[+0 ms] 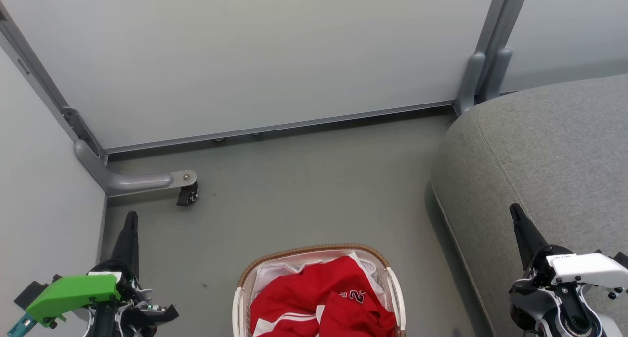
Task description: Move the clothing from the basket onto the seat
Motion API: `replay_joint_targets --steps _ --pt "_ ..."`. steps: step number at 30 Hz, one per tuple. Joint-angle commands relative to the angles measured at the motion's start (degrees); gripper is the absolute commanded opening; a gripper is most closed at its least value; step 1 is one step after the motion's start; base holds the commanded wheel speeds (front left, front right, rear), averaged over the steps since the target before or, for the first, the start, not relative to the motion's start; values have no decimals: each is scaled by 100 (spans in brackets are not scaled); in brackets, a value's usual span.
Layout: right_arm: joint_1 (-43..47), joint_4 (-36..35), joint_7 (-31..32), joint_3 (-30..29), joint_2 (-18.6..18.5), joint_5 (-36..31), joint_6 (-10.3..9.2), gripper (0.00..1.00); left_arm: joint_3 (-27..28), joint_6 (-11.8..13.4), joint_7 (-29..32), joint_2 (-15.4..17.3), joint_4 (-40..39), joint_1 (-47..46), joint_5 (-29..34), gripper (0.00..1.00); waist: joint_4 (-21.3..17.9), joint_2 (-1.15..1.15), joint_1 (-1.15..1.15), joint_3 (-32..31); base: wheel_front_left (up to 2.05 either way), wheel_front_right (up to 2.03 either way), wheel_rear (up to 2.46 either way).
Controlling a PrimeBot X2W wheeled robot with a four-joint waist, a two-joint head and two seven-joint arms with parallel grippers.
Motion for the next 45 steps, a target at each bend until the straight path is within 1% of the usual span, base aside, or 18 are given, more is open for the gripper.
replay_joint_targets --steps 1,7,8,13,19,23,29,40,42,43,45 --pt "-52 -20 9 -9 -33 14 2 0 0 -2 7 25 -8 -73 -13 0 0 0 0 0 0 0 0" --pt "-52 -20 9 -9 -33 14 2 0 0 -2 7 25 -8 -73 -13 0 0 0 0 0 0 0 0" --pt "10 18 -7 5 4 -6 0 100 -5 -1 -3 -3 13 6 4 100 0 0 0 0 0 0 0" --pt "200 231 -18 27 86 -12 -1 100 -45 0 -22 -50 243 184 10 100 0 0 0 2 0 0 0" --pt "243 199 -194 93 76 -152 -1 100 -272 0 -198 -44 149 220 111 100 -1 0 0 3 0 0 0" --pt "265 187 -306 73 70 -330 -1 100 -400 1 -310 -41 85 247 196 100 -1 0 0 4 0 0 0" --pt "272 148 -464 -9 61 -769 -1 100 -521 1 -467 -35 4 273 461 100 2 0 0 2 0 0 0" --pt "352 -153 -729 -27 45 -1802 0 100 -725 16 -733 -26 -302 297 1535 100 26 0 0 -24 0 0 0" --pt "367 -220 -775 -22 43 -2037 0 100 -791 38 -778 -24 -363 311 1756 100 31 0 0 -29 0 0 0" --pt "380 -296 -818 -17 41 -2298 0 100 -844 69 -819 -22 -418 323 1986 100 35 0 0 -35 0 0 0" --pt "405 -376 -859 -2 38 -2611 0 100 -899 107 -861 -20 -468 330 2248 100 38 0 0 -43 0 0 0"
